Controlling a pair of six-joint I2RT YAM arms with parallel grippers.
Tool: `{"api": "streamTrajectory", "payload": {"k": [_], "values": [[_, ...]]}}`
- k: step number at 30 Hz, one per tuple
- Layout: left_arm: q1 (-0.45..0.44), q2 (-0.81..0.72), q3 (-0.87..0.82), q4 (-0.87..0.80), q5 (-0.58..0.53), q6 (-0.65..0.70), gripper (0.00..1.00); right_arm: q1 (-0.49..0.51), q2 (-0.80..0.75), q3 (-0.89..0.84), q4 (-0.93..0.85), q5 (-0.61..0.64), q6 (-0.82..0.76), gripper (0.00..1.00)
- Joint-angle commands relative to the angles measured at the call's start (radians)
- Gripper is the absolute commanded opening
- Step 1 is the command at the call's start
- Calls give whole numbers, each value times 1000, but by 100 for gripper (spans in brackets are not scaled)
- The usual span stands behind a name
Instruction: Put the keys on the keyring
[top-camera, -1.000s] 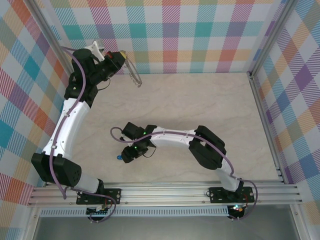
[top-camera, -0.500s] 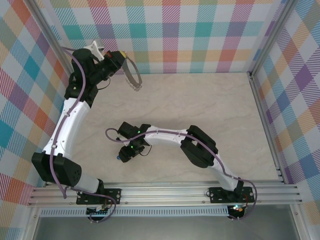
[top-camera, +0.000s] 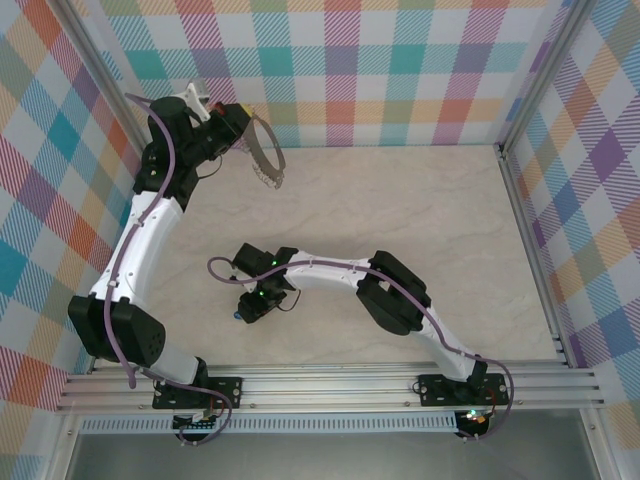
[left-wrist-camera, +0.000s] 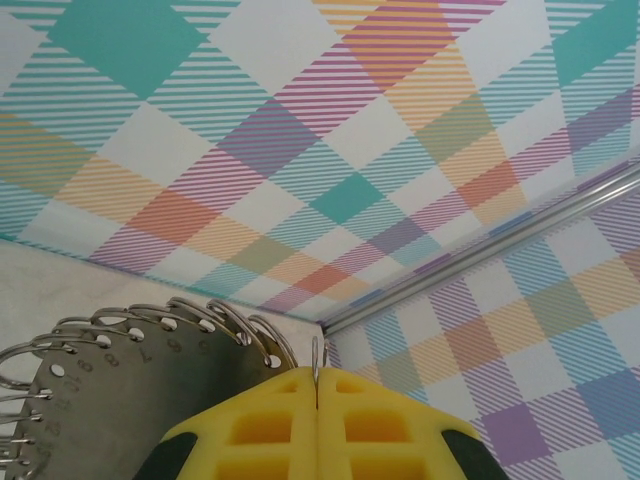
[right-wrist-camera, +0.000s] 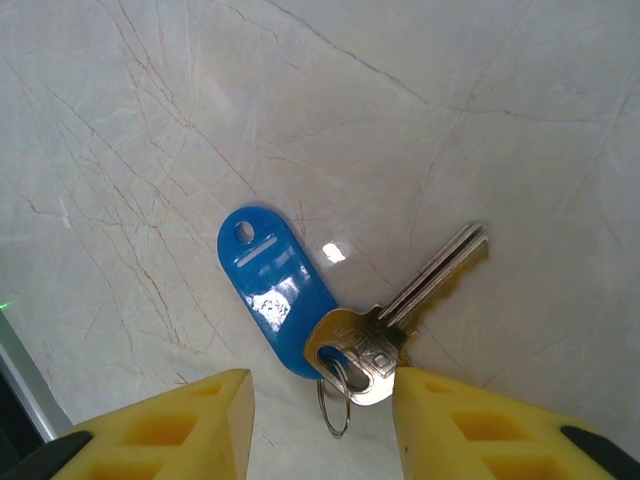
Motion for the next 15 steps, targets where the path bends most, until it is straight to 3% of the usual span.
{"api": "streamTrajectory", "payload": {"k": [1, 8, 15], "values": [[18, -5, -11, 86, 25, -16, 0, 9, 14, -12, -23, -19, -7, 37], [21, -3, -21, 97, 22, -25, 0, 9, 24, -1, -25, -15, 4, 28], [20, 2, -23, 106, 25, -29, 0, 8, 19, 15, -34, 3, 10, 11]]}}
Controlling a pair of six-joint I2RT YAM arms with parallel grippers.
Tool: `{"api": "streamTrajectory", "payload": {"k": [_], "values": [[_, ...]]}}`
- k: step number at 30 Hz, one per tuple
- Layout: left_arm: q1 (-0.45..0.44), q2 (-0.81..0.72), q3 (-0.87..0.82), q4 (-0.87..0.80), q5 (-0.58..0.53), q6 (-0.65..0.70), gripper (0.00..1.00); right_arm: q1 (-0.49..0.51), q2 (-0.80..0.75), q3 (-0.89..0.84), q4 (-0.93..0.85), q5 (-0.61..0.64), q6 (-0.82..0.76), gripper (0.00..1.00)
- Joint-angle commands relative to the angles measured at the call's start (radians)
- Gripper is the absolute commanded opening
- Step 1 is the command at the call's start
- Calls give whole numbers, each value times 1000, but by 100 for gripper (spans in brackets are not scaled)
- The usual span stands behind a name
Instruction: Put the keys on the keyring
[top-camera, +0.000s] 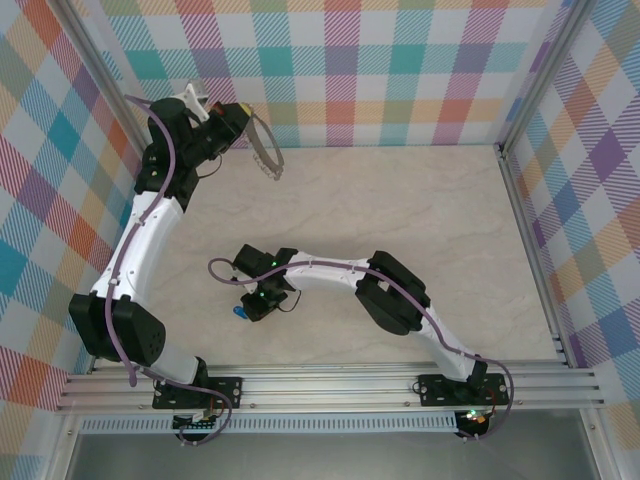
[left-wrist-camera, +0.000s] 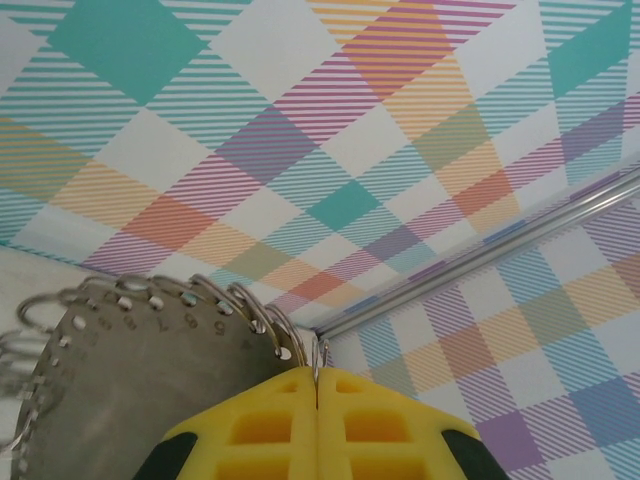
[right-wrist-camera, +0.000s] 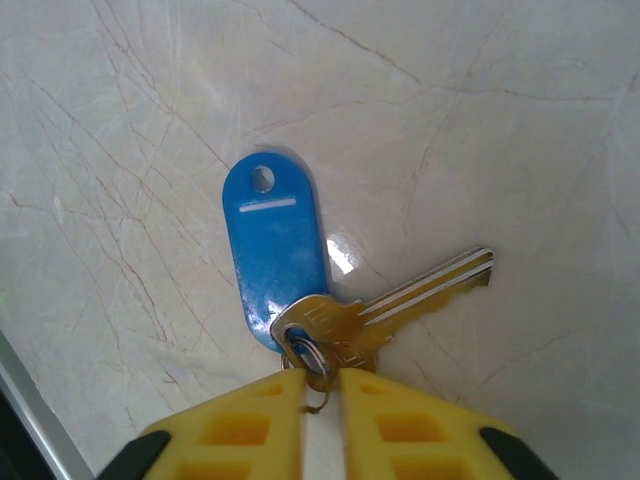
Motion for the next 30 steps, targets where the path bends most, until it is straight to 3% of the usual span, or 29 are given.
{"api": "streamTrajectory", "payload": {"k": [1, 4, 23, 30], "values": [[14, -3, -3, 61, 20, -9, 0, 8, 9, 20, -28, 3, 8, 7], [14, -1, -5, 60, 22, -8, 0, 0, -12, 9, -25, 9, 17, 0], [7, 0, -9, 98, 106, -19, 0, -311, -429, -518, 123, 31, 37, 0], [-34, -17, -15, 20, 116, 85, 0, -380, -515, -608, 166, 27, 44, 0]]}}
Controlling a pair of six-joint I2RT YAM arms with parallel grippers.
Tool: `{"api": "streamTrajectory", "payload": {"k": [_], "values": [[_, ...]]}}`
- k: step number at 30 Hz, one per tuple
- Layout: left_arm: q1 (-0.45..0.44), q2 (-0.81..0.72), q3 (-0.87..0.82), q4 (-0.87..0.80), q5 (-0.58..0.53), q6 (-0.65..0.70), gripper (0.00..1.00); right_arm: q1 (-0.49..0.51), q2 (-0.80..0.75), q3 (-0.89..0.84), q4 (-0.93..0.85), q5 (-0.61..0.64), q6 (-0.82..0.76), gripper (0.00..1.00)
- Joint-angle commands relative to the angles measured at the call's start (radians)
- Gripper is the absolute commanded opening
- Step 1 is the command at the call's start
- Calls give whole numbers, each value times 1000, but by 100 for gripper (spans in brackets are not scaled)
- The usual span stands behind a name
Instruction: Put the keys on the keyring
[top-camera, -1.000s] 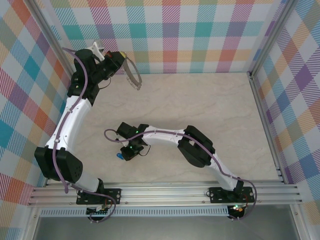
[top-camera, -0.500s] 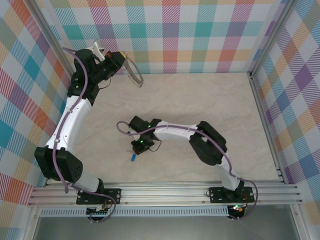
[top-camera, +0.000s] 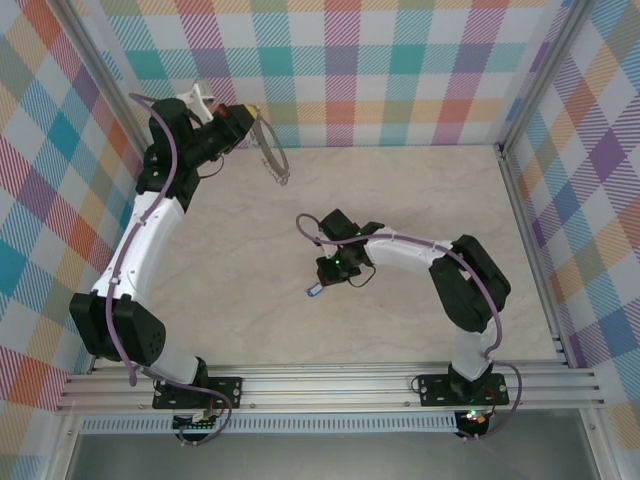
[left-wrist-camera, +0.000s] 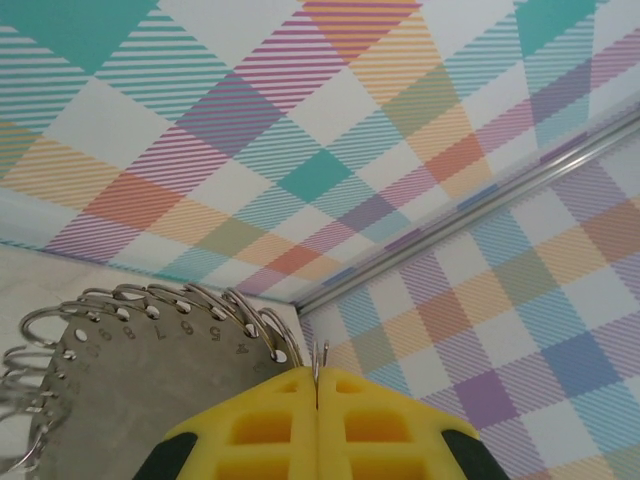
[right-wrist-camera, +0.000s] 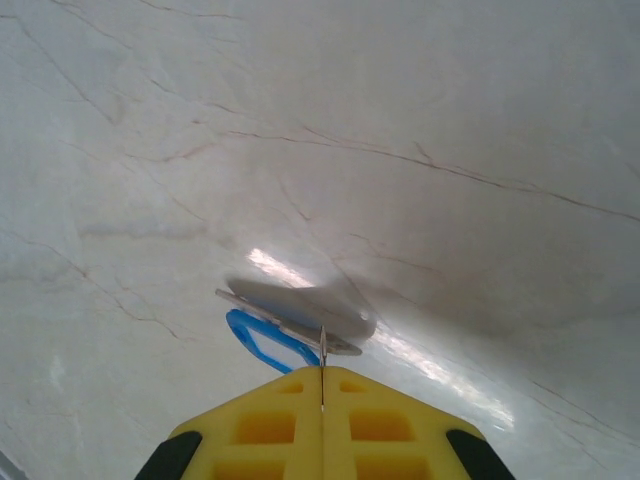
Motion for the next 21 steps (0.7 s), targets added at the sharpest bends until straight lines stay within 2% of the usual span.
{"api": "streamTrajectory", "payload": {"k": [1, 13, 21], "values": [[-23, -22, -5, -19, 27, 82, 0, -26, -69, -28, 49, -7, 12, 0], [-49, -11, -2, -90, 45, 132, 0, -55, -1, -38, 51, -5, 21, 0], [-50, -25, -33, -68, 43, 97, 0, -55, 77, 20, 9, -14, 70, 0]]}}
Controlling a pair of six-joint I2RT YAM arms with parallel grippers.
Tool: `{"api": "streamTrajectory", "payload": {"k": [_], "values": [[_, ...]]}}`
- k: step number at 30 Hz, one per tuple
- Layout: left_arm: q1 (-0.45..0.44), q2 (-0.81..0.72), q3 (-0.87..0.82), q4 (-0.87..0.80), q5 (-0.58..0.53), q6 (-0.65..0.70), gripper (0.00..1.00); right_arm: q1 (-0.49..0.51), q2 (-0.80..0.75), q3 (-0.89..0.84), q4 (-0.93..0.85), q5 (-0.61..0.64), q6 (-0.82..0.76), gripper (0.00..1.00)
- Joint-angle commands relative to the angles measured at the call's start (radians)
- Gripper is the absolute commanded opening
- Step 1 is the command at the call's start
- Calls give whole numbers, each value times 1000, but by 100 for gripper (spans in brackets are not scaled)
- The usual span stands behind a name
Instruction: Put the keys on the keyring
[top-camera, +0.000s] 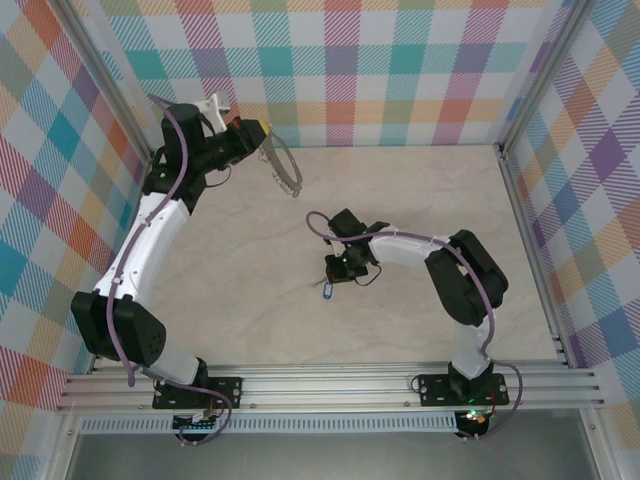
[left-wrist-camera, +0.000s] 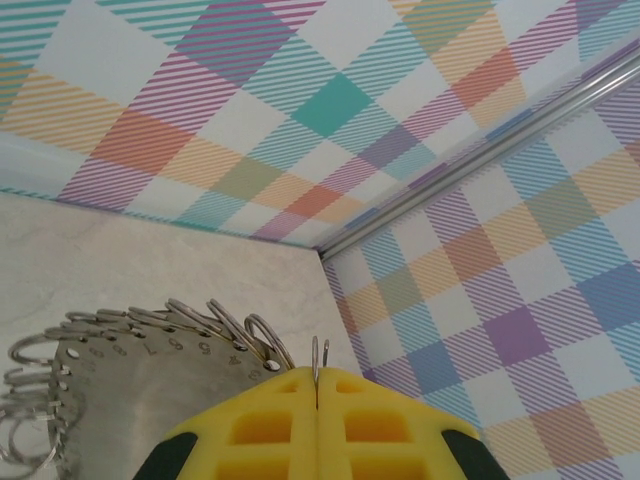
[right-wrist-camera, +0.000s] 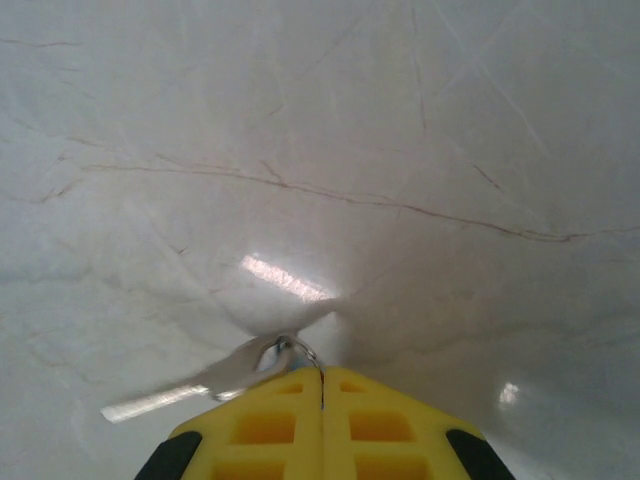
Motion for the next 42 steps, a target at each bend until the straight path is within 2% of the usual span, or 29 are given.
{"api": "streamTrajectory", "payload": {"k": [1, 3, 8, 18, 24, 35, 38, 42], "values": [[-11, -32, -28, 45, 16, -15, 0, 1, 28, 47, -28, -15, 36, 0], [-11, -50, -55, 60, 9, -19, 0, 2, 37, 56, -35, -18, 42, 0], [-11, -82, -95, 66, 5, -18, 0, 1, 22, 38, -29, -21, 62, 15], [-11, -103, -127, 79, -3, -26, 0, 3, 14, 30, -13, -46, 75, 25], [-11, -105, -133, 79, -4, -25, 0, 7, 34, 53, -28, -45, 77, 35], [-11, -105, -133, 74, -14, -17, 0, 47, 78, 98, -59, -23, 89, 32], [-11, -101, -131, 74, -14, -17, 0, 52, 88, 107, -64, -17, 93, 26], [-11, -96, -127, 74, -10, -15, 0, 52, 91, 119, -68, -15, 95, 13]]}}
